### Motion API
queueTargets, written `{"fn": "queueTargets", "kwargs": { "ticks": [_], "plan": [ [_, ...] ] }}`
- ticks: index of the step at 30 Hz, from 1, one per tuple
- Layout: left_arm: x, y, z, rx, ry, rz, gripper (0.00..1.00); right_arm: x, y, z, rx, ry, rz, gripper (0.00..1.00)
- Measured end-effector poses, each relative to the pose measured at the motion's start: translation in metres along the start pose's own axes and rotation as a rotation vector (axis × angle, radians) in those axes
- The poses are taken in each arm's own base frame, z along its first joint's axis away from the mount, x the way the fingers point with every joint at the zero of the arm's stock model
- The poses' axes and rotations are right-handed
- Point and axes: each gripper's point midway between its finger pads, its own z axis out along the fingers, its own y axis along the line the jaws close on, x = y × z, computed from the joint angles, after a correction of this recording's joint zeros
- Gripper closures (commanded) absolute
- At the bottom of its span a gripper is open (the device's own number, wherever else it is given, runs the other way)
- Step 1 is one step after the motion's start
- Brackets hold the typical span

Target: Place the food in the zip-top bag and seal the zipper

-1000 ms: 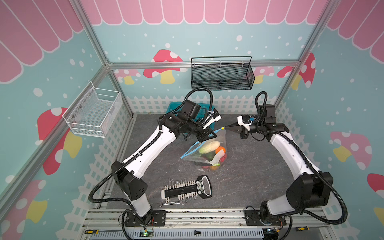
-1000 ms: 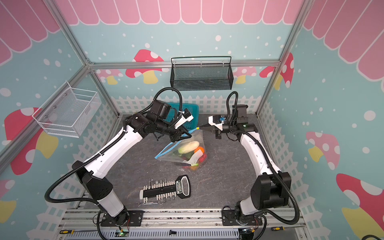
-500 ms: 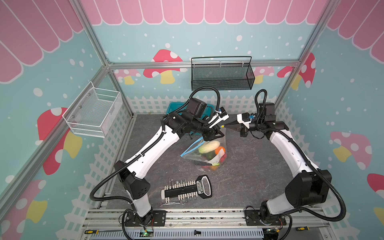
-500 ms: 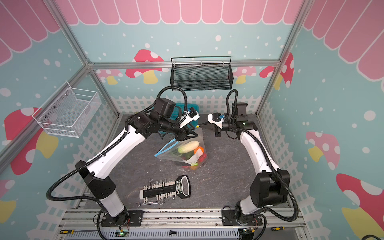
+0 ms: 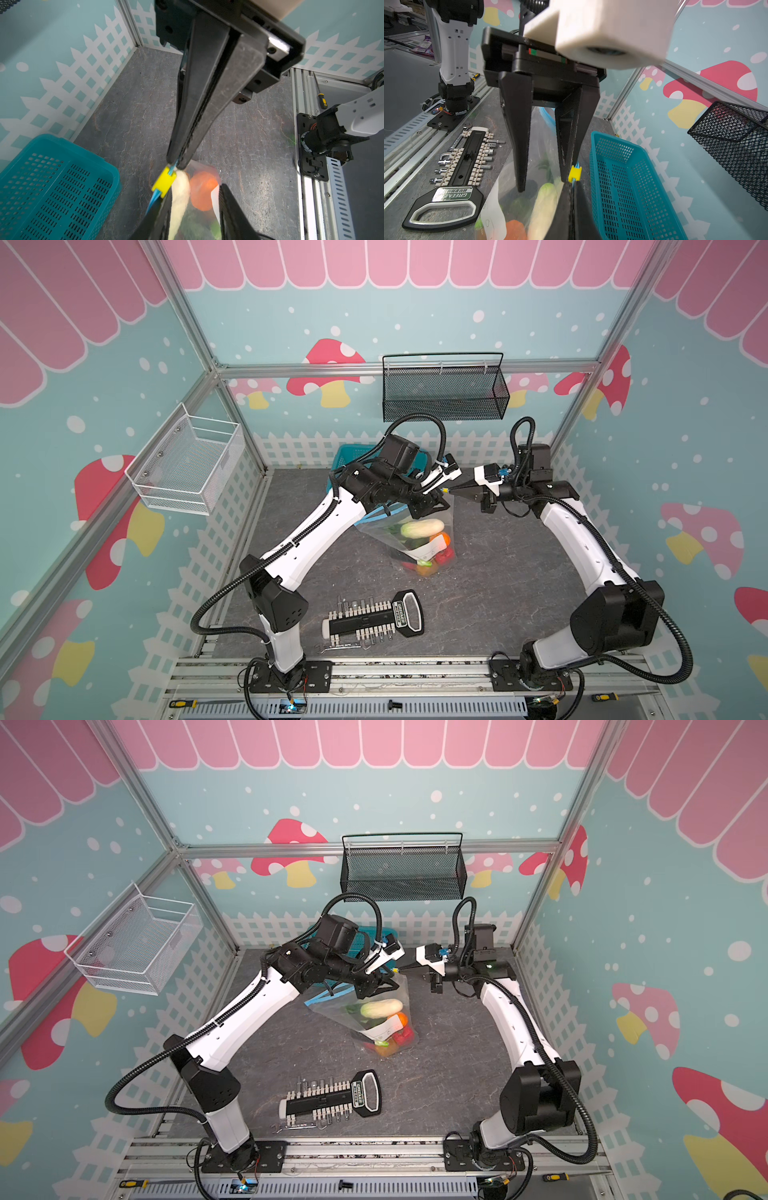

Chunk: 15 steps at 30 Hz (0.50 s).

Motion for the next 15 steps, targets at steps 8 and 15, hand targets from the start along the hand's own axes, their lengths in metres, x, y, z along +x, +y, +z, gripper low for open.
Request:
{"fn": "queueTargets", "kwargs": {
  "ticks": [8,15],
  "plan": [
    [-0.01,-0.001,-0.017,-0.031,-0.03,0.094,0.61,0.001,0.002,0.0,-0.005,0.002,0.013,1.0],
    [-0.024,-0.001,-0.026,-0.05,-0.078,0.201,0.6,0.001,0.004,0.0,-0.01,0.002,0.02,1.0]
  ]
}}
